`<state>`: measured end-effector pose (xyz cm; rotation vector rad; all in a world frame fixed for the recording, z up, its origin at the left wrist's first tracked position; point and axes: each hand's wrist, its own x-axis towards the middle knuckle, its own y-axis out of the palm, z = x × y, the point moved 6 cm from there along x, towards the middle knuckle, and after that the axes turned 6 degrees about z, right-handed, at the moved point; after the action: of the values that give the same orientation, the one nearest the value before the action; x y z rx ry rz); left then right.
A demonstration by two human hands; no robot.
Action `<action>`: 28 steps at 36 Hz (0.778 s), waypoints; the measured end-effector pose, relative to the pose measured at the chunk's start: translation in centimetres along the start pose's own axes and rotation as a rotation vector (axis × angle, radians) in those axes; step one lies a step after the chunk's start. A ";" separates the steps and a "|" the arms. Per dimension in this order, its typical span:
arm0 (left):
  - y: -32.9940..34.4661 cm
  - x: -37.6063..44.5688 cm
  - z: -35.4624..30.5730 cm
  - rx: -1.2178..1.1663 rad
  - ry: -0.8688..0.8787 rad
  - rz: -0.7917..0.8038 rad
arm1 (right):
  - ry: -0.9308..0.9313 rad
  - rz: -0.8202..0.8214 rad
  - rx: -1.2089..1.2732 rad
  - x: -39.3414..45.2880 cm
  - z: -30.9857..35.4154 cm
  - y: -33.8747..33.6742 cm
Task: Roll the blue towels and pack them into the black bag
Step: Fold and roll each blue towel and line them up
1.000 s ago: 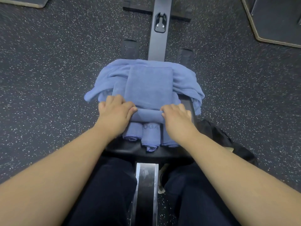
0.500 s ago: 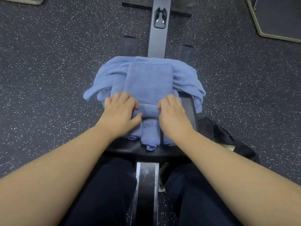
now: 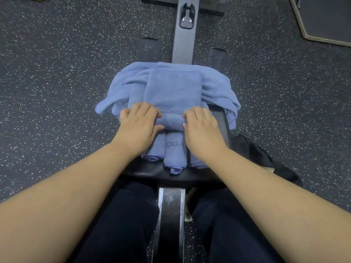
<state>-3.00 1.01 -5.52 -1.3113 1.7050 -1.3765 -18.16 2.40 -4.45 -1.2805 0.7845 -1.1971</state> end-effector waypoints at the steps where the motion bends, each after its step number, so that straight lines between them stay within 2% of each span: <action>1: 0.0 0.1 0.0 0.002 0.002 -0.004 | 0.001 0.000 0.002 0.0 0.0 0.0; 12: -0.5 1.2 0.3 0.029 -0.021 -0.024 | -0.075 -0.141 -0.029 0.4 1.1 -1.4; 20: -0.1 2.3 0.5 0.021 -0.089 0.002 | -0.027 0.011 -0.065 1.0 -0.2 0.2; 28: -0.9 1.4 -0.6 0.009 0.081 -0.138 | -0.031 0.088 0.004 1.8 -0.9 0.7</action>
<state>-3.68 -0.06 -4.26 -1.4081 1.6855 -1.5332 -18.43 0.37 -4.97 -1.2464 0.8071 -1.1056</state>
